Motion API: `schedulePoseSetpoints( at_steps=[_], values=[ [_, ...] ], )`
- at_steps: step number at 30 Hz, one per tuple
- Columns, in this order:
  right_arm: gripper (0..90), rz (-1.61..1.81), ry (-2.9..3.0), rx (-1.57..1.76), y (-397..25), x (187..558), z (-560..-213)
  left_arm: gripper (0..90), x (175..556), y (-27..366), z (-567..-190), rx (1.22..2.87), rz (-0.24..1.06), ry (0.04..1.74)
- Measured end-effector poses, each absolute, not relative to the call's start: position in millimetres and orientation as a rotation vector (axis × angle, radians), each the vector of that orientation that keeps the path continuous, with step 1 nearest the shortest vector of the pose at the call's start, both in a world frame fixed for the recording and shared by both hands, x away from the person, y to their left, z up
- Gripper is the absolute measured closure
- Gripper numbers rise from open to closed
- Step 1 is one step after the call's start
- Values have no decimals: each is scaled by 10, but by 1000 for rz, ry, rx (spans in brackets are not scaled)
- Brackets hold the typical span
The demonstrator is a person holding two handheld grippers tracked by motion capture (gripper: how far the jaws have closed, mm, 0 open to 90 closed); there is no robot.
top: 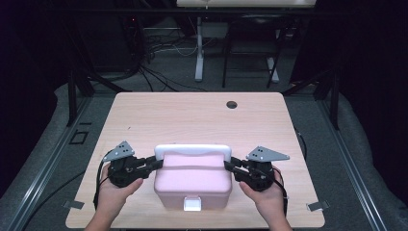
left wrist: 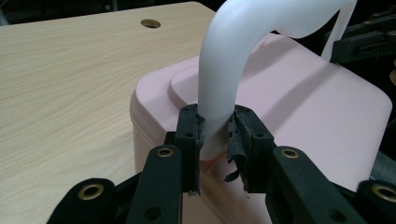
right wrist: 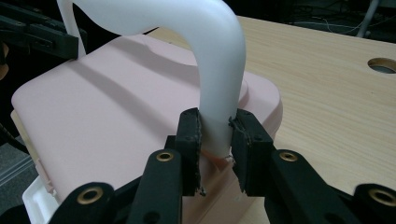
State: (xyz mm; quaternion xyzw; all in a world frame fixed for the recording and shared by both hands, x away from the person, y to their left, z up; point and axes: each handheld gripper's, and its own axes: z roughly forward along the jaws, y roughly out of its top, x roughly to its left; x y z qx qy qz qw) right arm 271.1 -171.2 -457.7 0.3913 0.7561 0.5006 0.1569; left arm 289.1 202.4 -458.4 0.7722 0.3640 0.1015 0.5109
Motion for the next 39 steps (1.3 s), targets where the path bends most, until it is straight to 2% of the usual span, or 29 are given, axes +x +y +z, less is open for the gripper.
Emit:
schedulePoseSetpoints(
  at_steps=[15,28,32,39],
  values=[
    [738,1427,2178,1117,-1728,2675,-4554,740,2869,2027,-4563,1877,230,870],
    [739,1475,2136,1120,-1738,2689,-4482,736,2893,2046,-4502,1830,230,867],
    [739,1485,2133,1119,-1734,2692,-4463,679,2881,2049,-4462,1830,228,860],
    [739,1501,2127,1122,-1746,2715,-4449,666,2776,2157,-4340,1842,265,848]
  ],
)
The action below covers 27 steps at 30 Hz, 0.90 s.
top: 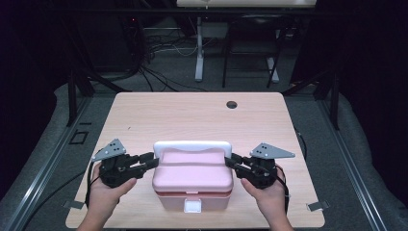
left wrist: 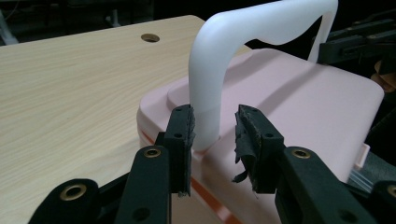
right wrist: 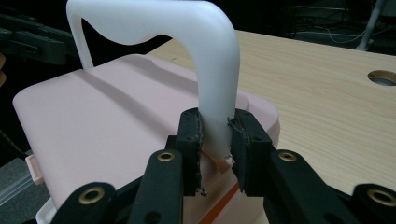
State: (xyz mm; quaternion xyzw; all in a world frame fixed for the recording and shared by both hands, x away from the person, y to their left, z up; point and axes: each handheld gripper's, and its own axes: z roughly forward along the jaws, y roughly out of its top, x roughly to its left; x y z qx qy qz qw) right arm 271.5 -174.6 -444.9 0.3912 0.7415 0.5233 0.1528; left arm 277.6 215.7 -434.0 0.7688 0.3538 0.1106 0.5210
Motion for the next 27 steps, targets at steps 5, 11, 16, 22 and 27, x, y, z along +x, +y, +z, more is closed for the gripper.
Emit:
schedulePoseSetpoints(
  at_steps=[5,11,16,22,27],
  values=[
    [739,1509,2119,1125,-1746,2720,-4428,666,2664,2260,-4285,1847,283,844],
    [739,1511,2114,1125,-1746,2724,-4414,661,2538,2341,-4359,1863,296,844],
    [739,1515,2111,1126,-1747,2728,-4412,653,2437,2365,-4481,1875,288,859],
    [739,1515,2108,1126,-1746,2725,-4404,634,2351,2362,-4595,1897,270,854],
    [739,1515,2108,1126,-1745,2726,-4402,582,2310,2325,-4685,1902,265,863]
  ],
)
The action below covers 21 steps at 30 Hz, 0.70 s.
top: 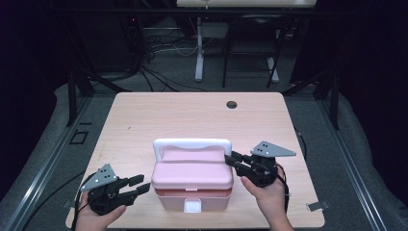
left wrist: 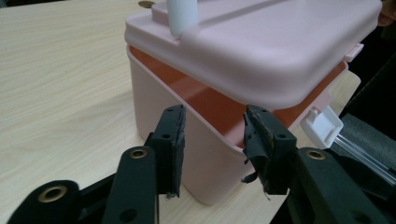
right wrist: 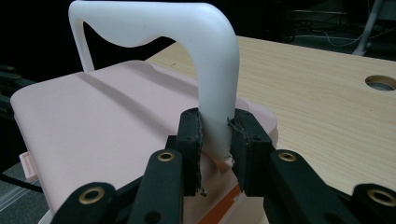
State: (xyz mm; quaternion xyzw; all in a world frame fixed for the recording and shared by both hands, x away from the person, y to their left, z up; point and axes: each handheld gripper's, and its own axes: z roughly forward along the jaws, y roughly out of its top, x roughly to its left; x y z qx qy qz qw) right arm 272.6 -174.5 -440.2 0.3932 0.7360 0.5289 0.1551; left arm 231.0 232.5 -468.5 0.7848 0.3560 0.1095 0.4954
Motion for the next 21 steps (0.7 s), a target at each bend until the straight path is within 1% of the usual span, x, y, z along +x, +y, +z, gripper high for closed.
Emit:
schedulePoseSetpoints(
  at_steps=[4,21],
  values=[
    [739,1515,2107,1127,-1745,2724,-4401,556,2299,2286,-4720,1912,267,857],
    [735,1530,2100,1140,-1756,2733,-4407,550,2293,2161,-4675,1904,293,817]
  ],
)
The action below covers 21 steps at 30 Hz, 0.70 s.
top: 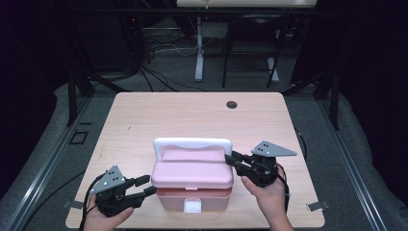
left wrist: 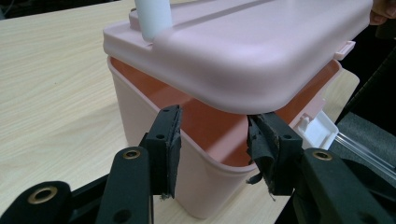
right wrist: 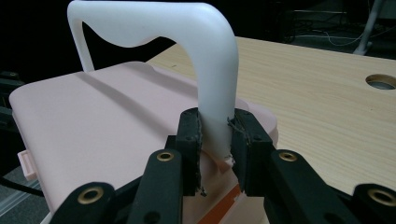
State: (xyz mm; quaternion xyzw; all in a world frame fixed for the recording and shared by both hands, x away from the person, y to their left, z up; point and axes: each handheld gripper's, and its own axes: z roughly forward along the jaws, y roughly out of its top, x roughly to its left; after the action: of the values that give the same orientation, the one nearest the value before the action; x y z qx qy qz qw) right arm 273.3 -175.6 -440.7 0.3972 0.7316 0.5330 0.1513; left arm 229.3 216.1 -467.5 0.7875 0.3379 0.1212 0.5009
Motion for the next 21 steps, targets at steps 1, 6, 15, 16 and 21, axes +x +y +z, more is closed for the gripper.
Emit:
schedulePoseSetpoints(
  at_steps=[1,6,15,16,21],
  values=[
    [734,1533,2099,1141,-1759,2737,-4409,550,2294,2160,-4668,1907,295,816],
    [709,1551,2098,1140,-1771,2747,-4411,550,2298,2156,-4646,1895,302,810],
    [686,1553,2070,1137,-1801,2720,-4390,550,2310,2152,-4600,1896,319,797],
    [686,1566,2058,1133,-1816,2712,-4384,550,2314,2150,-4595,1894,320,794],
    [685,1579,2017,1141,-1872,2677,-4360,550,2338,2155,-4512,1882,339,783]
  ],
)
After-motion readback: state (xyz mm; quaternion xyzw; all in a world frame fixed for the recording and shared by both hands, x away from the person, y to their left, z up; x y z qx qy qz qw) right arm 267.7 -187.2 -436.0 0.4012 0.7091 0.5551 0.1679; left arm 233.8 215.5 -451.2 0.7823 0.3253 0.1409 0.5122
